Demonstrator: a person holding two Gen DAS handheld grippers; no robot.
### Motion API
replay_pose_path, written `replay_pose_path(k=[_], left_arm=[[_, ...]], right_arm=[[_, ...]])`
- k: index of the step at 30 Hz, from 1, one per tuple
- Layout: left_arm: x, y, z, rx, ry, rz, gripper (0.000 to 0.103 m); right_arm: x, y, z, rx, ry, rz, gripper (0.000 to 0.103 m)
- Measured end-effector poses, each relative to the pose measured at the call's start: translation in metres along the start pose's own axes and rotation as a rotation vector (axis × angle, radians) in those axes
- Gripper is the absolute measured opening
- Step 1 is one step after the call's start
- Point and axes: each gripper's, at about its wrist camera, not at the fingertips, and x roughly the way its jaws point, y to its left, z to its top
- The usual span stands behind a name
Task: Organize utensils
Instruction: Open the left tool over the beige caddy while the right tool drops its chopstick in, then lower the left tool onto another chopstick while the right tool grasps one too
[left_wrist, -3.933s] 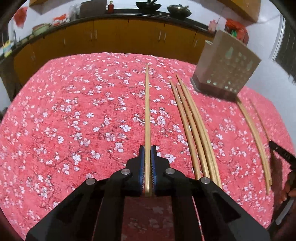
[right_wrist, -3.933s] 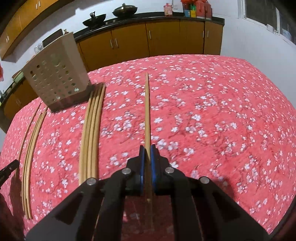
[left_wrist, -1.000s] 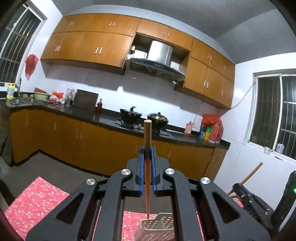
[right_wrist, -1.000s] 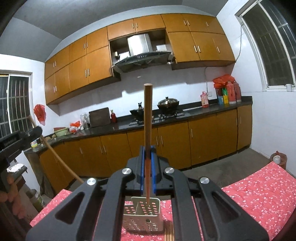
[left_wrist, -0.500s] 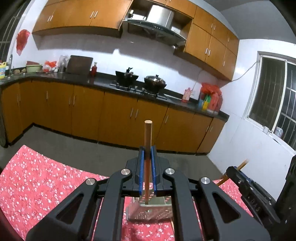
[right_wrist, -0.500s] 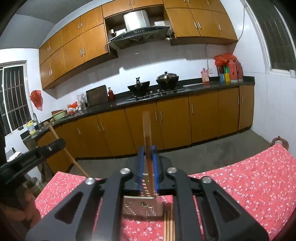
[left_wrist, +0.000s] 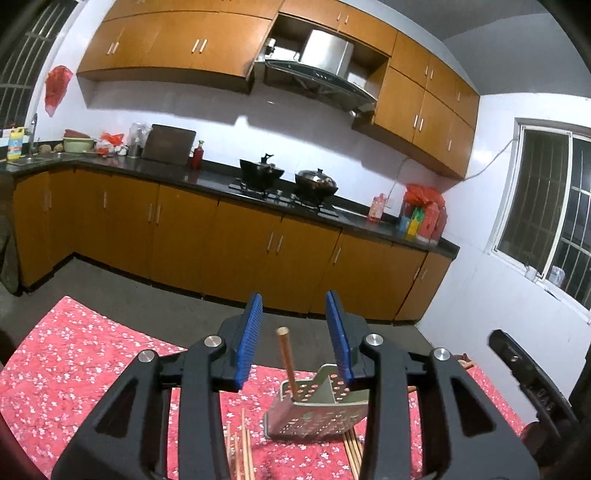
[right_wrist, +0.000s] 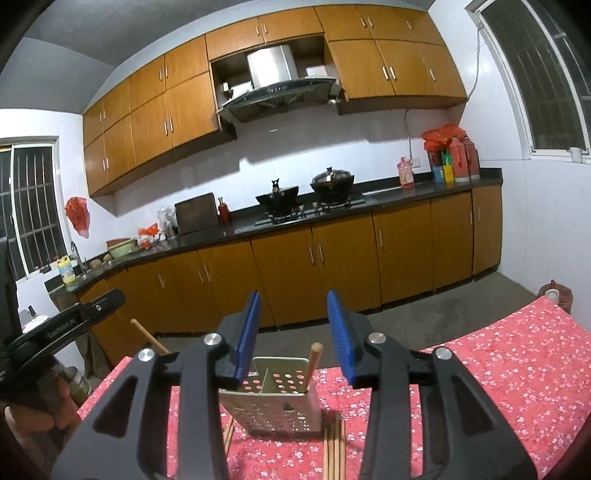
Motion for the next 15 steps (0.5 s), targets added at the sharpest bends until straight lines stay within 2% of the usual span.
replay_pose_path(k=[4, 7, 9, 12, 15], left_arm=[[-0.023, 0.017, -0.009, -0.015, -0.010, 0.022, 0.036], [-0.035, 0.035, -0.032, -0.011, 0.029, 0.059, 0.036], [-0.034, 0.047, -0.053, 0.008, 0.092, 0.098, 0.036], [-0.024, 0.061, -0.090, 0.036, 0.221, 0.142, 0.036], [-0.019, 0.075, -0.128, 0.022, 0.336, 0.148, 0.036]], right_arm=[[-0.019, -0.017, -0.019, 0.004, 0.035, -0.043, 0.041], [-0.016, -0.038, -0.054, 0.008, 0.147, -0.096, 0.041], [-0.007, -0.053, -0.083, 0.029, 0.254, -0.113, 0.040], [0.008, -0.068, -0.130, 0.075, 0.434, -0.103, 0.017], [0.014, -0.067, -0.168, 0.097, 0.549, -0.076, 0.015]])
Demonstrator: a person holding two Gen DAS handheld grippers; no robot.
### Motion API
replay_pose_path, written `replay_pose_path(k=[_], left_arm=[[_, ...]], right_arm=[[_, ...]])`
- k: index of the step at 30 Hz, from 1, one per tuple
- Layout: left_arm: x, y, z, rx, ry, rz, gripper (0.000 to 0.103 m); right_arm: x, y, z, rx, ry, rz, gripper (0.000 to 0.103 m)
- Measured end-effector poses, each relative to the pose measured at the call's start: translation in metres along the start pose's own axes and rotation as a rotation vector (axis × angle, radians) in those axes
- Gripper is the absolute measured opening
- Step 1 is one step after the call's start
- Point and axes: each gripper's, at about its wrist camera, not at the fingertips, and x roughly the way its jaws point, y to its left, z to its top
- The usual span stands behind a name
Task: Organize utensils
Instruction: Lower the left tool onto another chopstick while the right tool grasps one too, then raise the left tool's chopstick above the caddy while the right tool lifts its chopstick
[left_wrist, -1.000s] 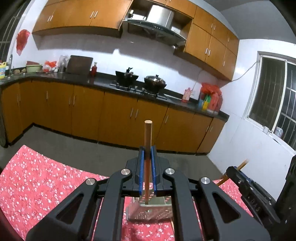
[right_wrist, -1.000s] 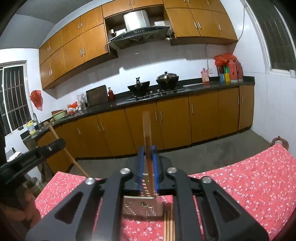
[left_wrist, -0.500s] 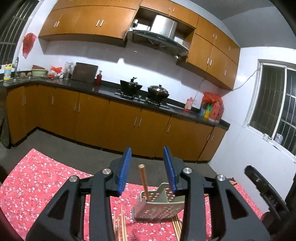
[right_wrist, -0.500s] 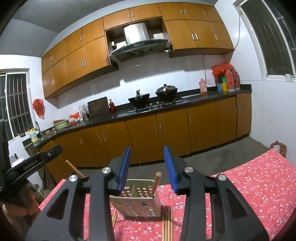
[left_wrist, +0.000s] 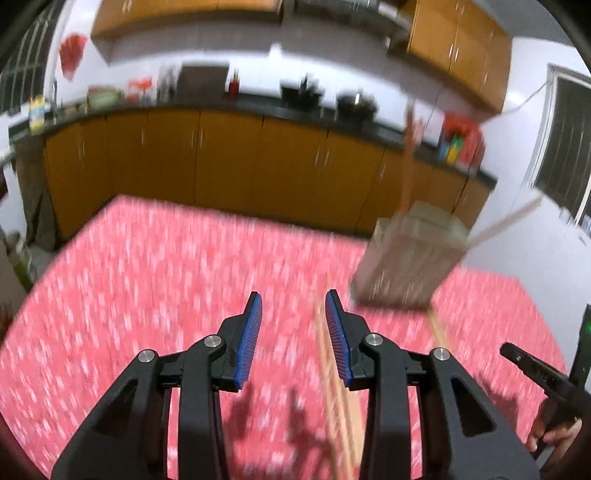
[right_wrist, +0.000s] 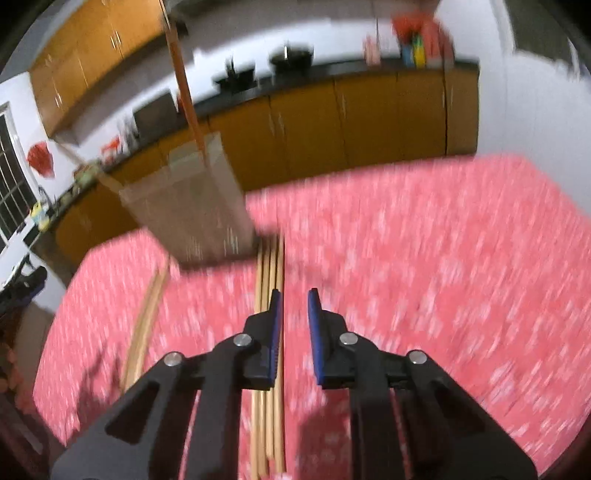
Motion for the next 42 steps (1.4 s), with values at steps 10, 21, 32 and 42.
replay_pose_path(k=[10, 21, 32, 42], left_arm=[[0.022, 0.000, -0.050, 0.027, 0.143, -0.046, 0.036], [0.036, -0.009, -0.068, 0.051, 0.214, -0.065, 0.036], [0.043, -0.023, -0.079, 0.093, 0.261, -0.117, 0.023], [0.049, -0.036, -0.089, 0.168, 0.285, -0.067, 0.017]], right_arm=[[0.030, 0.013, -0.039, -0.062, 0.114, -0.007, 0.015], [0.035, 0.023, -0.041, -0.151, 0.106, -0.092, 0.014], [0.038, 0.002, -0.032, -0.087, 0.081, -0.156, 0.008], [0.034, 0.003, -0.036, -0.092, 0.083, -0.151, 0.008]])
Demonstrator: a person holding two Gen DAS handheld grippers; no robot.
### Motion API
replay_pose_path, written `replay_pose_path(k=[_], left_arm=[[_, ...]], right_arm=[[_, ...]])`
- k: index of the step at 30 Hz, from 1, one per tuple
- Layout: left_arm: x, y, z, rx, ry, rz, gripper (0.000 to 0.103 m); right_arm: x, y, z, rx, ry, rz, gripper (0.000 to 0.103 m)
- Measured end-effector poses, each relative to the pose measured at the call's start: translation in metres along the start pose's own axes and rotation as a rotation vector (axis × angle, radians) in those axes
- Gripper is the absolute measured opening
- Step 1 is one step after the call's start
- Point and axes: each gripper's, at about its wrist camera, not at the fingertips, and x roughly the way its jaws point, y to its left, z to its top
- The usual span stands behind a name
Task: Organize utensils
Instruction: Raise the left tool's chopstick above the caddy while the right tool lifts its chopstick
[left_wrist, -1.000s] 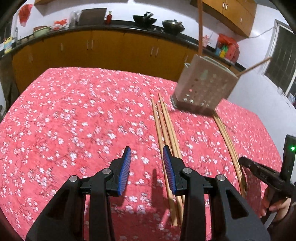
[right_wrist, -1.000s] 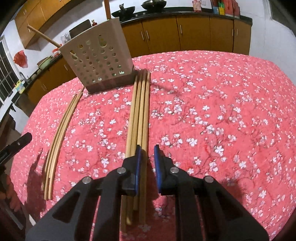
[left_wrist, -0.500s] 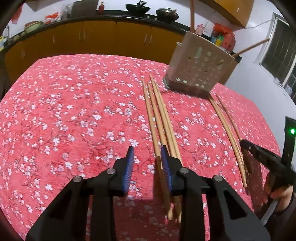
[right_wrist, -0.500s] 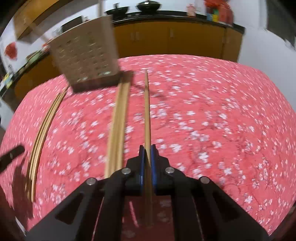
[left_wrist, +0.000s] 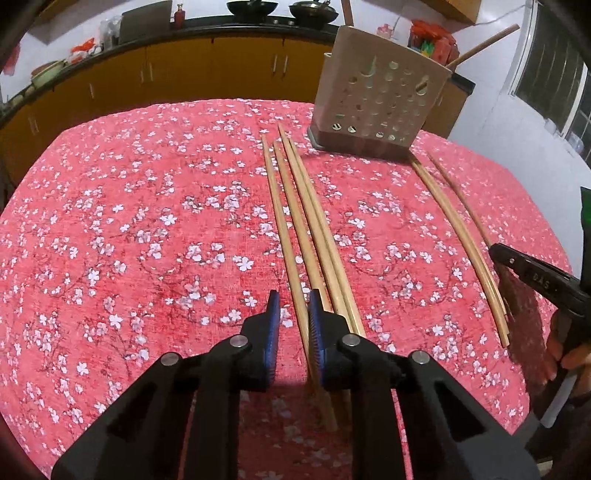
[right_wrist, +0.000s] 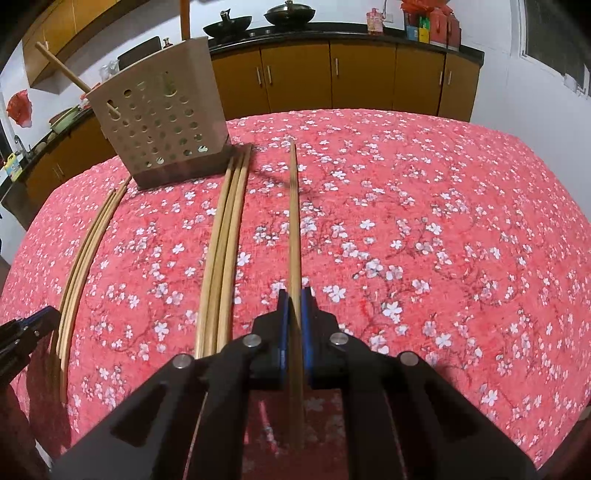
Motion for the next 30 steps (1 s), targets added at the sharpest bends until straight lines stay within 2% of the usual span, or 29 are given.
replay_pose_path(k=[4, 7, 15, 18, 30], left_arm=[[0.003, -0.005, 0.000, 0.016, -0.012, 0.043, 0.009], [0.007, -0.005, 0.003, 0.016, -0.016, 0.056, 0.008], [0.016, 0.037, 0.025, -0.082, -0.028, 0.102, 0.007], [0.017, 0.051, 0.029, -0.118, -0.039, 0.088, 0.007], [0.010, 0.056, 0.019, -0.126, -0.063, 0.070, 0.008]], right_arm=[[-0.004, 0.001, -0.006, -0.005, -0.004, -0.001, 0.009], [-0.004, 0.001, -0.007, -0.010, -0.008, 0.000, 0.009], [0.004, -0.004, 0.004, 0.000, -0.018, -0.004, 0.008], [0.009, -0.006, 0.008, 0.003, -0.029, -0.007, 0.008], [0.014, -0.008, 0.011, 0.006, -0.030, -0.002, 0.008]])
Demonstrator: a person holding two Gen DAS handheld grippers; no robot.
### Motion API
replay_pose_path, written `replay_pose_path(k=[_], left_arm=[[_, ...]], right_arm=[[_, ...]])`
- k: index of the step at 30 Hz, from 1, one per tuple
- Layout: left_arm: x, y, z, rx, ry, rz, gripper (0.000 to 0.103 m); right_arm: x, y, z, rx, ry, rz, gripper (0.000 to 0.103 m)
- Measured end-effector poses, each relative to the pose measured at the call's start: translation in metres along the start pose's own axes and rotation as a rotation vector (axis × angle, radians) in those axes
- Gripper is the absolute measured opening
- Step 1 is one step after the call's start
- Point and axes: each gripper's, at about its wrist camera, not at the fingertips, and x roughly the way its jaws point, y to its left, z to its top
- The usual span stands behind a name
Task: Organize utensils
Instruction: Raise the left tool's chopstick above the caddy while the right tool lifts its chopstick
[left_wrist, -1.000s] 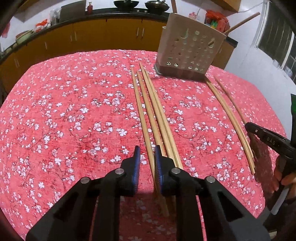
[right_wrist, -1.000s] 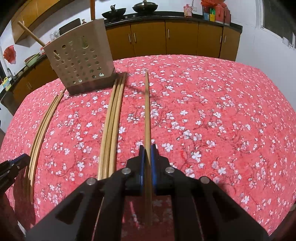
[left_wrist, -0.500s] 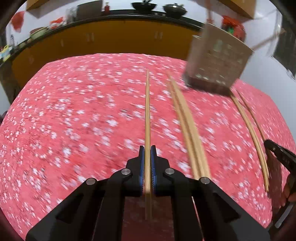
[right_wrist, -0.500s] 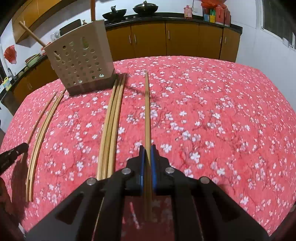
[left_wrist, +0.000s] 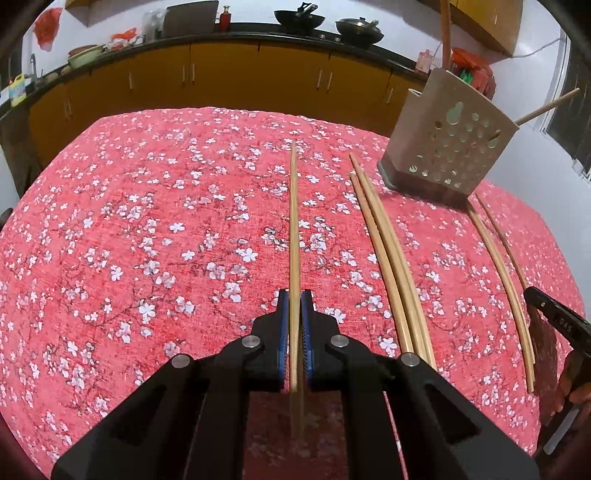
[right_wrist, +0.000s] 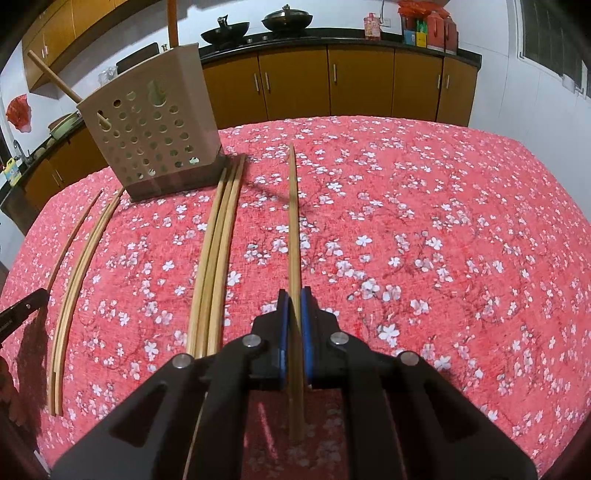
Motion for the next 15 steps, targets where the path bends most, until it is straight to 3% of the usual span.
replay_pose_path(k=[15], left_arm=[[-0.0014, 0.0048, 0.0004, -0.028, 0.000, -0.027, 0.008]], right_arm=[[-0.0003, -0.0014, -0.0003, 0.005, 0.000, 0.009, 0.009]])
